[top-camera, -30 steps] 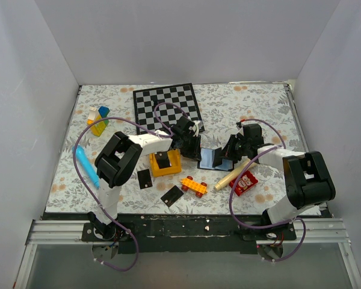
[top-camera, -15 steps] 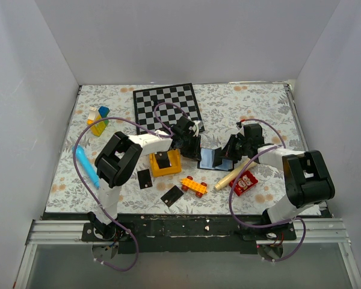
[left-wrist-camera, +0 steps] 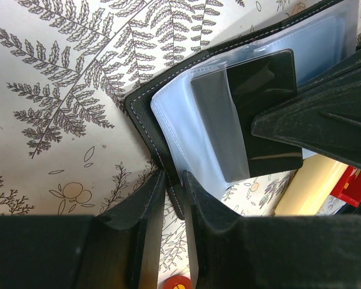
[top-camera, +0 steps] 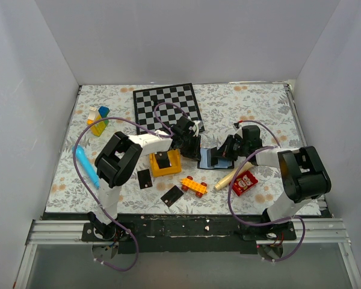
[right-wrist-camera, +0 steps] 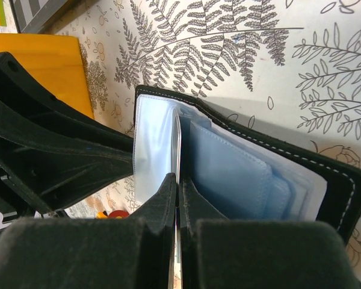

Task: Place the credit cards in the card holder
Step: Insert the credit card into the card holder.

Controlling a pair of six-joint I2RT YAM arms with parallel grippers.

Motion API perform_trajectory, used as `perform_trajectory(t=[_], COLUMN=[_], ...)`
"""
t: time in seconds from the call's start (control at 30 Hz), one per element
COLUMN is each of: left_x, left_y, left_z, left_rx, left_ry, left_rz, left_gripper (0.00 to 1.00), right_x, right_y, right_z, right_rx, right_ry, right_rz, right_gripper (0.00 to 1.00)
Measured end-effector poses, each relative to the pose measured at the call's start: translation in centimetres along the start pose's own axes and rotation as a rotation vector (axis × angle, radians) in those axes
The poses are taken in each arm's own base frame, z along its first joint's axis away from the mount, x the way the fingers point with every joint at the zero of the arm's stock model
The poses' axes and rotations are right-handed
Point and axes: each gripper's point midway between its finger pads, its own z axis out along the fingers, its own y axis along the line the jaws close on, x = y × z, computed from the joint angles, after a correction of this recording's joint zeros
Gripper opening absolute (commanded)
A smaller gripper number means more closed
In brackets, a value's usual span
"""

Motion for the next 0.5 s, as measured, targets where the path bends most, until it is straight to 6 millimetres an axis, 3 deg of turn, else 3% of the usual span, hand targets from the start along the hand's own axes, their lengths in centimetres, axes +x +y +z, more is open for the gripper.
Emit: perform_trajectory(t=[0.5], left_x=[0.04], left_y=[0.06], left_z=[-0.02], left_rx=[-0.001], left_ry=[0.002], left_rz=[0.000], left_gripper=[0.18], right_x=[0.44], right_y=[0.49], right_z=[0.85], right_rx=[-0.052], right_ry=[0.021], right_rz=[0.024], right_gripper=[0.01])
